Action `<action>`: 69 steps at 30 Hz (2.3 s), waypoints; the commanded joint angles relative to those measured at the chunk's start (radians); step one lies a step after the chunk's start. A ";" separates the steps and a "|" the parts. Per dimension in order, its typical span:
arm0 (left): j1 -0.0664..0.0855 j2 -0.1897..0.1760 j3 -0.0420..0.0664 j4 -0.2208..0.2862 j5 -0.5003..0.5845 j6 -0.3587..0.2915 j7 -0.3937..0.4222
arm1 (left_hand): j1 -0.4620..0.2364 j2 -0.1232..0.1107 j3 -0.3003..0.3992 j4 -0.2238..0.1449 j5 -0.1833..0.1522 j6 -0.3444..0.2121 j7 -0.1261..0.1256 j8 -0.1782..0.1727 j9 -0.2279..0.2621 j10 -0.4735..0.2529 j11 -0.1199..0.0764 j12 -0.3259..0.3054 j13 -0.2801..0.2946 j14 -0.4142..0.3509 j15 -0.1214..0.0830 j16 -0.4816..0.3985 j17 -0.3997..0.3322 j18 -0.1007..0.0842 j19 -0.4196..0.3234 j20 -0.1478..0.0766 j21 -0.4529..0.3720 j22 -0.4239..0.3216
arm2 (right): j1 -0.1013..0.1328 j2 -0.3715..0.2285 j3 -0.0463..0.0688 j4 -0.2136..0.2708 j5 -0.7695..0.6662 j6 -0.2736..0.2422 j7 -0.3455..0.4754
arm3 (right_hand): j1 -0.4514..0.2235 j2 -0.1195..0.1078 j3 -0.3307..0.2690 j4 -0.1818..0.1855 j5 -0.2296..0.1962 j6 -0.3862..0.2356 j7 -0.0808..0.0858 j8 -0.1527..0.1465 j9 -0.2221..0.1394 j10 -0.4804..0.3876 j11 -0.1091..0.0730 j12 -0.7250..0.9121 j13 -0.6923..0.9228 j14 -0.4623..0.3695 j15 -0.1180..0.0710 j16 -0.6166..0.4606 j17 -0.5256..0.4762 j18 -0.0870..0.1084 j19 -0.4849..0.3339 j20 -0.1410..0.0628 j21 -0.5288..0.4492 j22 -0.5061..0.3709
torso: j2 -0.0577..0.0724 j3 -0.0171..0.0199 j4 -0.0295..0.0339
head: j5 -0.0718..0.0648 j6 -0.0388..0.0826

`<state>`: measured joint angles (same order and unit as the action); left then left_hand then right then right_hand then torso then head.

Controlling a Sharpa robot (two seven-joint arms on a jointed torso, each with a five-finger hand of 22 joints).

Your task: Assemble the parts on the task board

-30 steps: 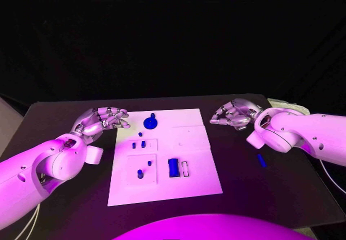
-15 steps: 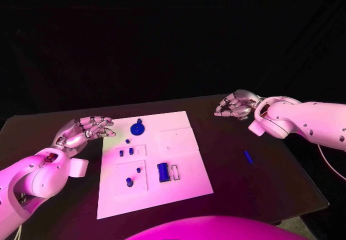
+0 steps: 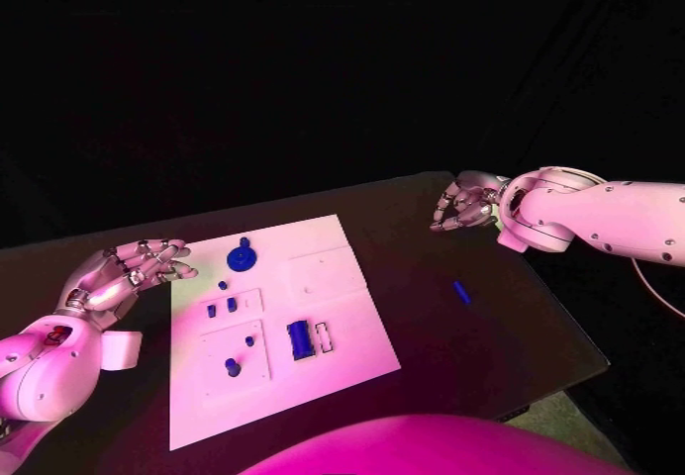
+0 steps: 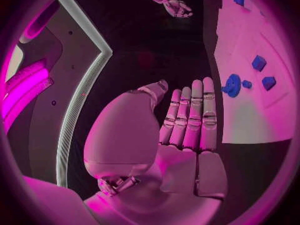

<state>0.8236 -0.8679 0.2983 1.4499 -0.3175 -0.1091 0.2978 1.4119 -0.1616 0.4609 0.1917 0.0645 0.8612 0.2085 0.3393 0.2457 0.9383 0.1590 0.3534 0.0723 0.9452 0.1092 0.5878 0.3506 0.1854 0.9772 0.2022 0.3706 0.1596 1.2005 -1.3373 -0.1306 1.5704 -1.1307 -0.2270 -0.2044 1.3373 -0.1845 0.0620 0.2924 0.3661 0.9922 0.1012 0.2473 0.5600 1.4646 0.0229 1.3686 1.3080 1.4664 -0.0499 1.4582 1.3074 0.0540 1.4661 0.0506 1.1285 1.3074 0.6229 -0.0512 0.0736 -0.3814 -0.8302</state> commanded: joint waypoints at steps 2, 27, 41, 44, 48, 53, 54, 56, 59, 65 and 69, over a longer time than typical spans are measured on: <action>0.000 0.007 0.000 -0.002 0.007 0.001 0.014 | -0.001 0.004 -0.004 0.000 0.001 -0.005 0.005 0.005 -0.001 -0.006 0.001 0.005 0.001 -0.007 -0.003 0.005 0.001 -0.004 0.000 0.006 -0.006 -0.001 | 0.000 -0.041 -0.004 0.029 -0.185 0.120 -0.133 | -0.008 -0.010 -0.012 0.000 -0.002 0.013 -0.003 -0.006 -0.001 -0.007 -0.004 -0.010 0.137 0.063 -0.003 -0.007 0.110 0.018 0.041 -0.002 -0.017 0.136 | -0.006 0.0005 -0.0023 | -0.027 -0.005; -0.001 0.025 0.000 -0.014 0.006 0.003 0.013 | -0.001 0.003 -0.005 0.000 0.001 -0.005 0.005 0.005 -0.001 -0.006 0.001 0.005 0.001 -0.007 -0.003 0.006 0.001 -0.004 0.000 0.006 -0.006 -0.001 | -0.056 -0.084 -0.037 0.121 -0.372 0.225 -0.291 | -0.071 0.005 -0.120 0.002 -0.016 0.006 -0.002 -0.013 0.000 -0.038 -0.003 -0.077 0.094 0.063 -0.001 -0.020 0.111 0.027 0.035 0.000 -0.100 0.099 | -0.012 0.0005 -0.0061 | -0.031 -0.008; -0.001 0.018 0.000 -0.012 0.006 0.002 0.010 | -0.001 0.004 -0.005 0.000 0.001 -0.004 0.004 0.006 -0.001 -0.005 0.001 0.006 0.001 -0.008 -0.003 0.006 0.002 -0.004 0.001 0.006 -0.007 -0.002 | -0.126 -0.020 -0.038 0.109 -0.340 0.236 -0.291 | -0.082 0.028 -0.147 0.002 -0.020 0.023 -0.007 -0.008 -0.007 -0.005 -0.007 -0.019 0.127 0.080 -0.004 0.034 0.173 0.012 0.053 -0.003 0.004 0.132 | -0.012 0.0018 -0.0060 | -0.025 -0.016; -0.001 0.018 0.000 -0.012 0.006 0.002 0.009 | -0.001 0.004 -0.005 0.000 0.001 -0.004 0.004 0.006 -0.001 -0.005 0.001 0.006 0.001 -0.008 -0.003 0.006 0.002 -0.004 0.001 0.006 -0.007 -0.002 | -0.132 -0.013 -0.038 0.107 -0.342 0.236 -0.292 | -0.082 0.029 -0.148 0.002 -0.021 0.024 -0.008 -0.008 -0.007 -0.003 -0.008 -0.015 0.130 0.081 -0.005 0.036 0.175 0.011 0.054 -0.004 0.009 0.134 | -0.012 0.0024 -0.0066 | -0.023 -0.017; -0.001 0.018 0.000 -0.012 0.006 0.002 0.008 | -0.001 0.004 -0.005 0.000 0.001 -0.004 0.004 0.006 -0.001 -0.005 0.001 0.006 0.001 -0.008 -0.003 0.006 0.002 -0.004 0.001 0.006 -0.007 -0.002 | -0.137 -0.005 -0.038 0.106 -0.344 0.225 -0.293 | -0.083 0.030 -0.149 0.002 -0.021 0.025 -0.008 -0.008 -0.008 -0.002 -0.008 -0.015 0.130 0.082 -0.005 0.038 0.177 0.011 0.055 -0.004 0.011 0.135 | -0.012 0.0028 -0.0066 | -0.020 -0.018; -0.001 0.017 0.000 -0.011 0.006 0.003 0.007 | -0.001 0.004 -0.005 0.000 0.001 -0.004 0.004 0.006 -0.001 -0.005 0.001 0.006 0.001 -0.008 -0.003 0.006 0.002 -0.004 0.001 0.006 -0.007 -0.002 | -0.140 0.009 -0.038 0.099 -0.346 0.209 -0.294 | -0.081 0.038 -0.150 0.001 -0.016 0.028 -0.009 -0.008 -0.010 0.001 -0.009 -0.009 0.133 0.083 -0.006 0.043 0.184 0.009 0.057 -0.005 0.025 0.140 | -0.011 0.0015 -0.0058 | -0.018 -0.019; -0.001 0.017 0.000 -0.011 0.006 0.003 0.007 | -0.001 0.004 -0.005 0.000 0.001 -0.004 0.004 0.006 -0.001 -0.005 0.001 0.006 0.001 -0.008 -0.003 0.006 0.002 -0.004 0.001 0.006 -0.007 -0.002 | -0.142 0.015 -0.038 0.096 -0.346 0.205 -0.294 | -0.079 0.040 -0.150 0.001 -0.015 0.028 -0.009 -0.008 -0.011 0.002 -0.009 -0.007 0.135 0.084 -0.006 0.045 0.186 0.008 0.058 -0.005 0.029 0.142 | -0.011 0.0016 -0.0057 | -0.018 -0.020; -0.002 0.017 0.000 -0.011 0.006 0.003 0.007 | -0.001 0.004 -0.005 0.000 0.001 -0.004 0.004 0.006 -0.001 -0.005 0.001 0.006 0.001 -0.008 -0.003 0.006 0.002 -0.004 0.001 0.006 -0.007 -0.002 | -0.147 0.022 -0.038 0.092 -0.346 0.201 -0.295 | -0.068 0.053 -0.146 0.000 -0.011 0.033 -0.010 -0.009 -0.015 0.007 -0.010 0.003 0.141 0.087 -0.007 0.054 0.197 0.005 0.061 -0.006 0.050 0.149 | -0.010 0.0021 -0.0051 | -0.016 -0.021; -0.002 0.015 0.000 -0.010 0.006 0.003 0.007 | -0.001 0.004 -0.005 0.000 0.001 -0.004 0.004 0.006 -0.001 -0.005 0.001 0.006 0.001 -0.008 -0.003 0.006 0.002 -0.004 0.001 0.006 -0.007 -0.002 | -0.156 0.033 -0.038 0.085 -0.347 0.199 -0.295 | -0.055 0.061 -0.141 -0.001 -0.008 0.035 -0.011 -0.010 -0.019 0.009 -0.011 0.007 0.143 0.087 -0.007 0.058 0.201 0.004 0.062 -0.007 0.058 0.153 | -0.011 0.0016 -0.0057 | -0.013 -0.024; -0.002 0.013 0.000 -0.009 0.006 0.003 0.007 | -0.001 0.004 -0.005 0.000 0.001 -0.004 0.004 0.006 -0.001 -0.005 0.001 0.006 0.001 -0.008 -0.003 0.006 0.002 -0.004 0.001 0.006 -0.007 -0.002 | -0.166 0.047 -0.038 0.070 -0.349 0.198 -0.294 | 0.018 0.068 -0.103 -0.002 -0.043 0.040 -0.010 -0.020 -0.036 0.010 -0.010 0.010 0.147 0.088 -0.007 0.062 0.206 0.003 0.062 -0.008 0.069 0.161 | -0.012 0.0018 -0.0057 | -0.009 -0.025; -0.002 0.013 0.000 -0.009 0.006 0.003 0.006 | 0.000 0.005 -0.004 0.000 0.002 -0.004 0.004 0.007 -0.002 -0.005 0.000 0.006 0.001 -0.008 -0.003 0.007 0.003 -0.004 0.001 0.006 -0.008 -0.003 | -0.171 0.057 -0.038 0.055 -0.350 0.203 -0.293 | 0.052 0.066 -0.056 -0.003 -0.078 0.047 -0.010 -0.028 -0.049 0.011 -0.011 0.012 0.148 0.089 -0.007 0.064 0.210 0.002 0.061 -0.007 0.074 0.166 | -0.012 0.0016 -0.0055 | -0.008 -0.028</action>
<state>0.8222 -0.8557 0.2980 1.4381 -0.3170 -0.1100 0.2967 1.4119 -0.1616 0.4610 0.1917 0.0645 0.8612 0.2085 0.3393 0.2458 0.9383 0.1590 0.3534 0.0719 0.9429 0.1069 0.5878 0.3519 0.1855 0.9772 0.2022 0.3668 0.1587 1.0367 -1.2845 -0.1641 1.6333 -1.4720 -0.0343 -0.4947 1.3796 -0.1235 -0.0002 0.2899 0.2901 1.0318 0.0906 0.2237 0.5315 1.4611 0.0117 1.3738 1.3080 1.4665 -0.0501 1.5188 1.3078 0.0690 1.4661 0.0505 1.1984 1.3075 0.6114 -0.0496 0.0680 -0.3899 -0.8564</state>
